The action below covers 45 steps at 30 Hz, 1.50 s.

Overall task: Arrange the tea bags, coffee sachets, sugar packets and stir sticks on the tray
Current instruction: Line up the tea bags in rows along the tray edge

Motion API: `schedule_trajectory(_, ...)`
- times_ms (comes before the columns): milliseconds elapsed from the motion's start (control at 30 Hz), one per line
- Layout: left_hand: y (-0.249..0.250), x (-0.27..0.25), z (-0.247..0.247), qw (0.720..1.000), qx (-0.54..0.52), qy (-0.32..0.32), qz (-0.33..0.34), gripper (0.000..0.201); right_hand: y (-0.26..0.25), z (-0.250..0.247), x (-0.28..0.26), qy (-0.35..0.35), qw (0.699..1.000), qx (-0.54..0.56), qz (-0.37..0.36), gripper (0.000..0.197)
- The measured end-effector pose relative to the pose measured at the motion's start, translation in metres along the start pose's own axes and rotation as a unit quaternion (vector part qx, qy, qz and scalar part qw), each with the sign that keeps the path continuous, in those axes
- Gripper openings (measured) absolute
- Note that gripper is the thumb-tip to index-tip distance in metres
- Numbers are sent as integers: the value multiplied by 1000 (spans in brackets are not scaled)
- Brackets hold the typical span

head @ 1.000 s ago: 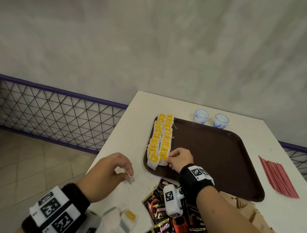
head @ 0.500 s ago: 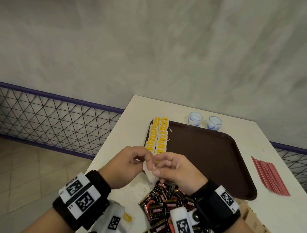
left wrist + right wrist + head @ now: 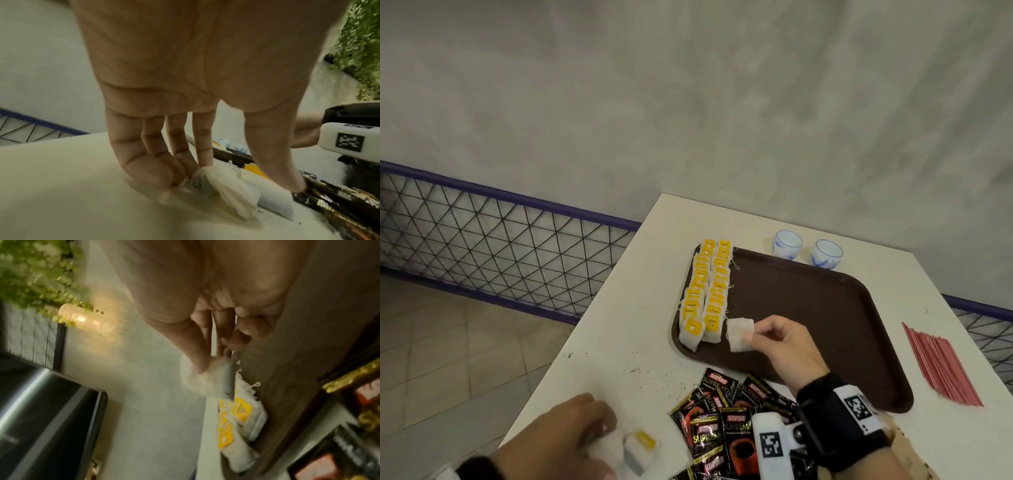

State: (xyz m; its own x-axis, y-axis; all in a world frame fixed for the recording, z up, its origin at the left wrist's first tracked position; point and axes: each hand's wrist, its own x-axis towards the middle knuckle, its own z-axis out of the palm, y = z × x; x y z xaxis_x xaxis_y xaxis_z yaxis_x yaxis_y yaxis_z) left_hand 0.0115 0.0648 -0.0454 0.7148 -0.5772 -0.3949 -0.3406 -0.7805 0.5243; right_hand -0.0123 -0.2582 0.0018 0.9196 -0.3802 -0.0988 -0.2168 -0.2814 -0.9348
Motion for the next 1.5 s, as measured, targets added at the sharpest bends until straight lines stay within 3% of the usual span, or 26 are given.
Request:
schedule_trajectory(133, 6, 3, -1, 999, 39, 1, 1, 28, -3, 2, 2, 22, 1000, -1, 11, 26)
schedule_trajectory(267, 7, 6, 1, 999, 42, 33, 0, 28, -9, 2, 0, -18, 986, 161, 48, 14)
schedule_trajectory(333, 8, 7, 1, 998, 37, 52, 3, 25, -10, 3, 1, -21, 968, 243, 61, 22)
schedule_trajectory(500, 8, 10, -4, 995, -68, 79, 3, 20, -9, 4, 7, -27, 951, 291, 101, 16)
schedule_trajectory(667, 24, 16, -19, 944, -325, 55, 21, 18, 2, 9, 12, -57, 970, 202, 120, 12)
schedule_trajectory(833, 48, 30, -27, 889, -450, 86, 15, 16, 22, 22, 25, -21, 997, -36, 62, 31)
schedule_trajectory(967, 66, 37, -31, 855, -509, 94, 3, 14, 23, 38, 33, -19, 994, -70, 77, 28)
schedule_trajectory(1100, 70, 41, -32, 847, -523, 99, 4, 16, 22, 55, 40, -42, 992, -59, 101, 40)
schedule_trajectory(1333, 53, 42, -32, 856, -503, 121, 1, 46, 15, 57, 49, 25, 991, -127, 40, 36)
schedule_trajectory(1500, 47, 42, -31, 856, -502, 121, 5, 42, 12, 43, 47, 2, 977, -207, 45, 36)
